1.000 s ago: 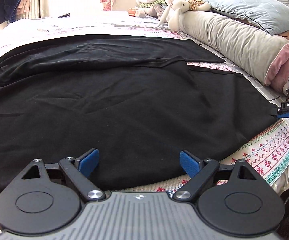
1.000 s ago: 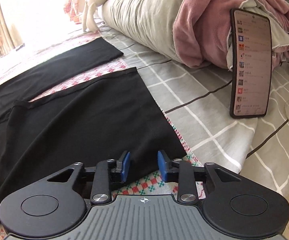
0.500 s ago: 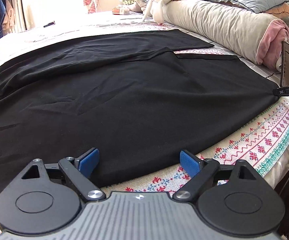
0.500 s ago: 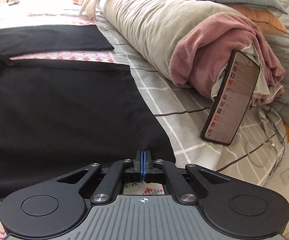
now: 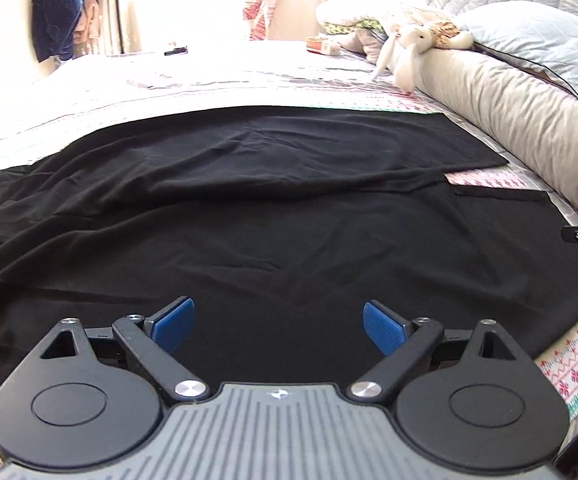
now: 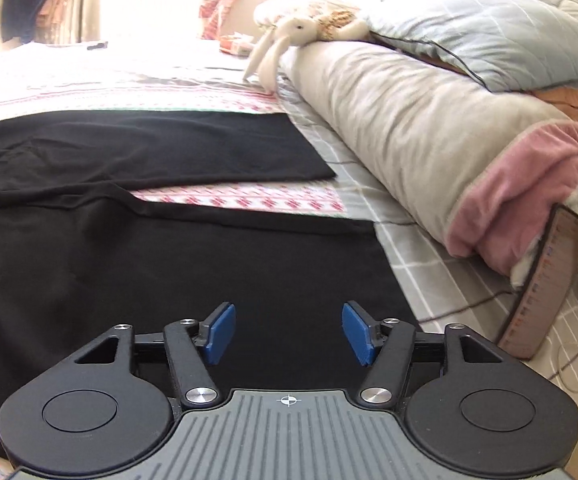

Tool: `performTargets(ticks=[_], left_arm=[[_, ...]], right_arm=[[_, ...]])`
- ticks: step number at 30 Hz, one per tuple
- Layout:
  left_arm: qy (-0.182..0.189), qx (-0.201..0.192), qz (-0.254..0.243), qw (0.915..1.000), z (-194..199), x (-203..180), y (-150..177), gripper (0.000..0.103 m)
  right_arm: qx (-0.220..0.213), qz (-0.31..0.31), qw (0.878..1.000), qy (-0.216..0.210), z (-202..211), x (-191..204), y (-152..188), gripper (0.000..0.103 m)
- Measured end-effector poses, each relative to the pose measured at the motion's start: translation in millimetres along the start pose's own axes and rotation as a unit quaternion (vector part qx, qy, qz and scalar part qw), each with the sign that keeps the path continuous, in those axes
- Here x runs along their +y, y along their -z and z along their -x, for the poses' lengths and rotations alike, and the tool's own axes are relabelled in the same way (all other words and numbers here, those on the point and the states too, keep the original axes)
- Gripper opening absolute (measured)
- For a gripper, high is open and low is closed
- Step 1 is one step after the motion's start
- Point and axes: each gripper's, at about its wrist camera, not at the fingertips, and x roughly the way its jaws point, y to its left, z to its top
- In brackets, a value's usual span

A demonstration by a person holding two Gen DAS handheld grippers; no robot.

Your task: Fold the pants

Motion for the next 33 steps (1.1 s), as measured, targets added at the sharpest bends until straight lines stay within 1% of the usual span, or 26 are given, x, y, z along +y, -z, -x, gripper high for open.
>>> performTargets(ticks=[1, 5, 7, 9, 11, 13, 16, 18, 21, 24, 27, 31, 33], left_arm=[[-0.007, -0.003, 0.004, 1.0000, 0, 7, -6, 0.103], [-0.042, -0.019, 0.028, 0.9986, -4, 37, -28, 0.103], [-0.060, -0.022, 0.052, 0.9966, -8, 60, -36, 0.103], [-0.083, -0.030, 0.069, 0.9937, -12, 79, -37, 0.103], [-0.126, -0.039, 0.070, 0.9887, -16, 97, -37, 0.103], [-0.148, -0.032, 0.078, 0.9854, -21, 117, -41, 0.103], [-0.148, -0.017, 0.122, 0.9813, -23, 153, -48, 0.103], [-0.153, -0.013, 0.157, 0.9755, -25, 173, -48, 0.103], [-0.169, 0.002, 0.196, 0.9661, -30, 197, -47, 0.103], [-0.168, 0.016, 0.225, 0.9596, -33, 217, -47, 0.103], [-0.169, 0.029, 0.245, 0.9544, -40, 232, -47, 0.103], [-0.160, 0.057, 0.269, 0.9482, -49, 245, -44, 0.103], [-0.148, 0.061, 0.282, 0.9461, -50, 248, -43, 0.103]], right_arm=[[-0.006, 0.010, 1.000, -0.011, 0, 11, -8, 0.067], [-0.027, 0.045, 0.996, -0.071, 0, 62, -40, 0.074], [-0.039, 0.056, 0.992, -0.108, -1, 89, -57, 0.083], [-0.049, 0.065, 0.987, -0.140, -2, 116, -72, 0.088], [-0.058, 0.076, 0.980, -0.174, -5, 150, -88, 0.091], [-0.070, 0.096, 0.970, -0.212, -8, 184, -102, 0.096], [-0.065, 0.145, 0.954, -0.254, -17, 242, -124, 0.098], [-0.058, 0.173, 0.944, -0.273, -26, 282, -139, 0.098], [-0.039, 0.206, 0.932, -0.297, -42, 340, -160, 0.098], [-0.039, 0.241, 0.914, -0.324, -52, 397, -177, 0.098], [-0.057, 0.281, 0.900, -0.327, -53, 444, -187, 0.098], [-0.074, 0.321, 0.883, -0.335, -68, 488, -207, 0.096], [-0.075, 0.328, 0.881, -0.333, -80, 507, -220, 0.096]])
